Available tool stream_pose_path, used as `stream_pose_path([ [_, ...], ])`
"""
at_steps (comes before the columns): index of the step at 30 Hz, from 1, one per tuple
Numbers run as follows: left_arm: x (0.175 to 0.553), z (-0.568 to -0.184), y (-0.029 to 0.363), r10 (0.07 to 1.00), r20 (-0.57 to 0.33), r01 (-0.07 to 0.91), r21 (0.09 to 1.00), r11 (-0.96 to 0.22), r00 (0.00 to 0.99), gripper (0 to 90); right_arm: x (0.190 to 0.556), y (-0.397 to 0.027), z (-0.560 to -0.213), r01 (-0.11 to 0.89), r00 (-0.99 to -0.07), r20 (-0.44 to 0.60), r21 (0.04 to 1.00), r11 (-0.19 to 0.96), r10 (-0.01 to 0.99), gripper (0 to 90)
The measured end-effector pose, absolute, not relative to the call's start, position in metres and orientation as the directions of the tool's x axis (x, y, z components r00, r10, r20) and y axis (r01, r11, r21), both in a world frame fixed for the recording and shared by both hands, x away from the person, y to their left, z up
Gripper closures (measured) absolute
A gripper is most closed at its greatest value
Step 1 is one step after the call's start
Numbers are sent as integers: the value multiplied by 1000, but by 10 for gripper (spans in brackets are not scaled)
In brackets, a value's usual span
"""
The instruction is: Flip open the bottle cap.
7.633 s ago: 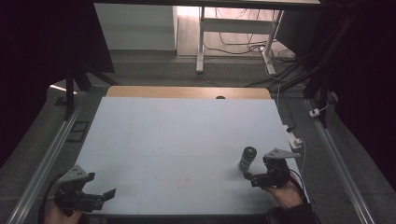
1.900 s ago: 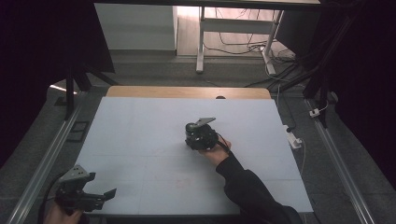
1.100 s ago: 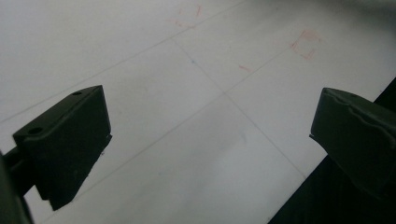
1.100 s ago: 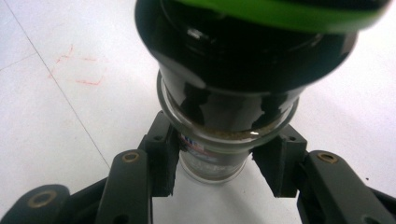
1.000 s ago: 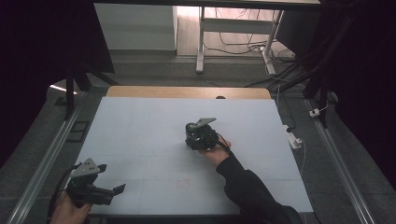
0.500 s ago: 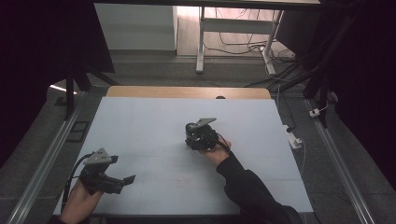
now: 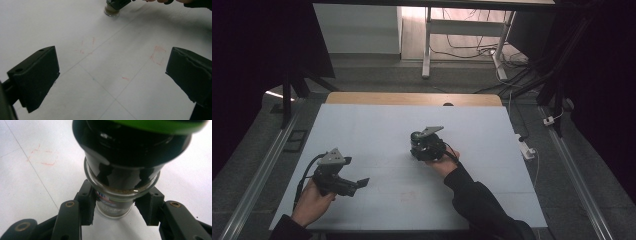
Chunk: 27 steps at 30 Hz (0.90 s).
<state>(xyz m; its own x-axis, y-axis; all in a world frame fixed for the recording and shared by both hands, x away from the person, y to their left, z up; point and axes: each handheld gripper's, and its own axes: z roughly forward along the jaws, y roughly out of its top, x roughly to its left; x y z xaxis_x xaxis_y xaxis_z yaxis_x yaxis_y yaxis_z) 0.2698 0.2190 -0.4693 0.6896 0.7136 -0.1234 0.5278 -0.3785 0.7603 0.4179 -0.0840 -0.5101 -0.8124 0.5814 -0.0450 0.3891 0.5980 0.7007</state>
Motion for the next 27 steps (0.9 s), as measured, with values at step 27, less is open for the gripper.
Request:
stream_pose_path([
  [27,338,-462,169,664,-87,483,756,-442,743,0,418,-84,-510,386,-816,-43,702,599,577,522],
])
